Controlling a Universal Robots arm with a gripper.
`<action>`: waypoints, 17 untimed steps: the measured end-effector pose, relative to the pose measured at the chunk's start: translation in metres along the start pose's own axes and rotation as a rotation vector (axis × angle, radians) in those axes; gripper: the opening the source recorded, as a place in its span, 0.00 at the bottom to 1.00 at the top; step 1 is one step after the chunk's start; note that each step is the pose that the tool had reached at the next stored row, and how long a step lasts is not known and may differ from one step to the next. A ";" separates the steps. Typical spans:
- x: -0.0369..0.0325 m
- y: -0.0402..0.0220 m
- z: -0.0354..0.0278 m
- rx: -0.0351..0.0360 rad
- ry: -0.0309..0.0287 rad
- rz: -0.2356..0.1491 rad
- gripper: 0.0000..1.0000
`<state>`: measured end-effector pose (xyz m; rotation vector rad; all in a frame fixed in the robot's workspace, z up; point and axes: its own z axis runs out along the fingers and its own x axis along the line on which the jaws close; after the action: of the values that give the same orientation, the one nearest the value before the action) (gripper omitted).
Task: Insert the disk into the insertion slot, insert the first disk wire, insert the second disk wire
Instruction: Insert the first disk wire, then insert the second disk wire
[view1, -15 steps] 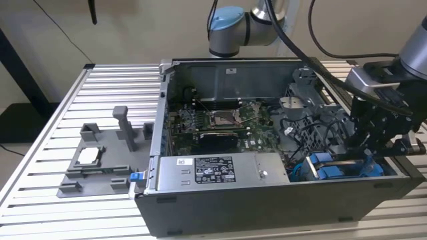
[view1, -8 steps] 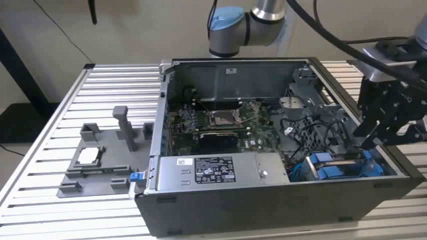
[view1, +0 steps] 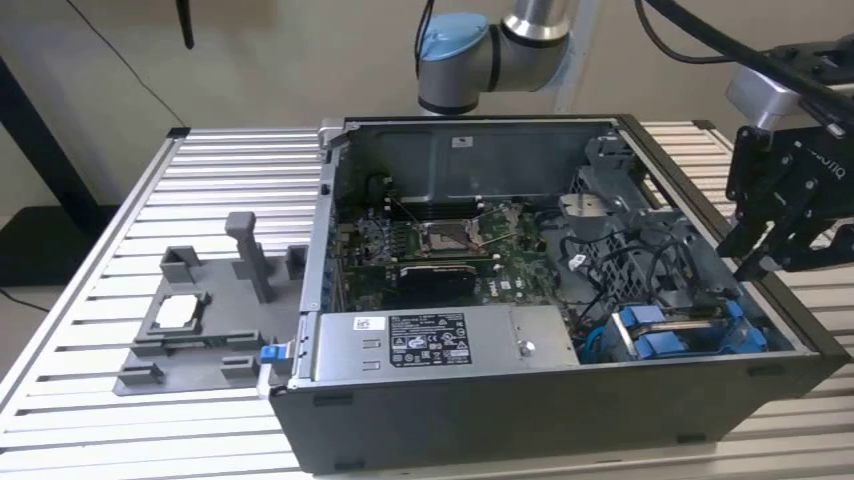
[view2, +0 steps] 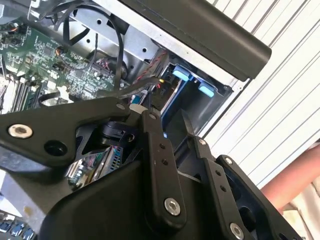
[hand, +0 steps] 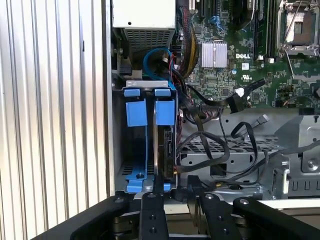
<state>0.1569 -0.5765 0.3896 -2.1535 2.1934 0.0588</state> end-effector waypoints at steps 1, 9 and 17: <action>0.0000 0.0000 0.0000 0.0000 -0.0001 0.000 0.33; -0.0234 0.0032 0.0016 0.0000 0.0001 0.000 0.33; -0.0394 0.0128 0.0022 0.0000 0.0000 0.000 0.33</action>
<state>0.1449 -0.5368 0.3900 -2.1535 2.1933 0.0588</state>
